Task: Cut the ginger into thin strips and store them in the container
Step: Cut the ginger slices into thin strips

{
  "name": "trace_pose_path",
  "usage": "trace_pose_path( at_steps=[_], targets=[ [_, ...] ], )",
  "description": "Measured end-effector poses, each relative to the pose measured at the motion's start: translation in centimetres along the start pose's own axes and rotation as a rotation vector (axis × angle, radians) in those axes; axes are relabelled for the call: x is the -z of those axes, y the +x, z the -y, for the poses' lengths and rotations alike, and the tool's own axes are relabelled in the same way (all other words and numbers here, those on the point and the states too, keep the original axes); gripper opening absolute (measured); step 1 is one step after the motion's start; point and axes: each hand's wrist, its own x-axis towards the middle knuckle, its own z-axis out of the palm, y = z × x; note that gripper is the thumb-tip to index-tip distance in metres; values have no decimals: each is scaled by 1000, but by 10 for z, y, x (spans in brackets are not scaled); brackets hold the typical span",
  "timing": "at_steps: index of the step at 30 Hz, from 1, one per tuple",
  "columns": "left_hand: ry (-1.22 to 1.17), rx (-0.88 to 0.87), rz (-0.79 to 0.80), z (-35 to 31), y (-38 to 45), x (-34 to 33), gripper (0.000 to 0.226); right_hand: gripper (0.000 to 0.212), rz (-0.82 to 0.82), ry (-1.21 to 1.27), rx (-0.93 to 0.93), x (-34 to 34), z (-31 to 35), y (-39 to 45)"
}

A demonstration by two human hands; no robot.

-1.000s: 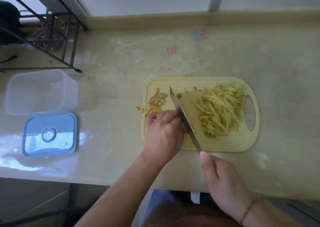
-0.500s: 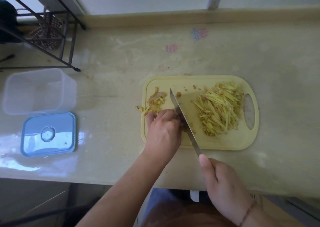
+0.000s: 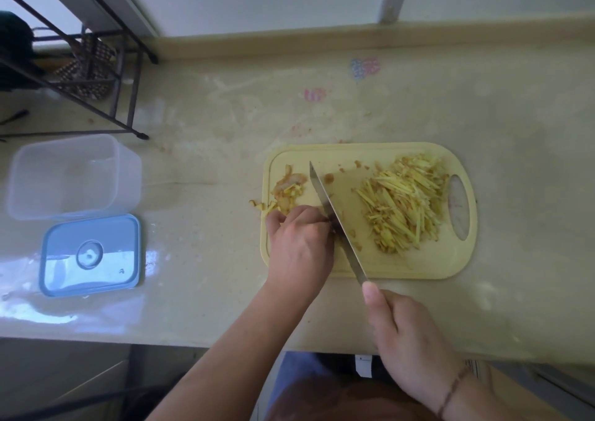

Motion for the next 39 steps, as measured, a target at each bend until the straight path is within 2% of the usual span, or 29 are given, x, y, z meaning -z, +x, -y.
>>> trace_pose_path(
  at_steps=[4,8,14,20,26,31,34,39],
  targets=[
    [-34,31,9,0,0,-1,17,66,-2,14,10,-2,-12,-14],
    [31,20,23,-5,-4,1,37,63,-9,18,-11,-6,-10,-12],
    [15,-39,12,3,-2,6,52,60,-4,49,-22,-2,-7,-6],
    [-34,-4,-183,19,0,4,29,66,50,115,-40,0,-22,-25],
    [-8,-3,-217,21,-5,-6,20,62,115,141,-97,7,-27,-22],
    [36,22,-208,19,-4,-7,9,61,132,286,-290,41,-29,-12],
    [47,0,-236,9,-8,-8,10,59,214,404,-328,57,-31,-8],
    [-222,82,-188,-51,-19,-11,23,60,168,465,-287,69,-24,-8]
  ],
)
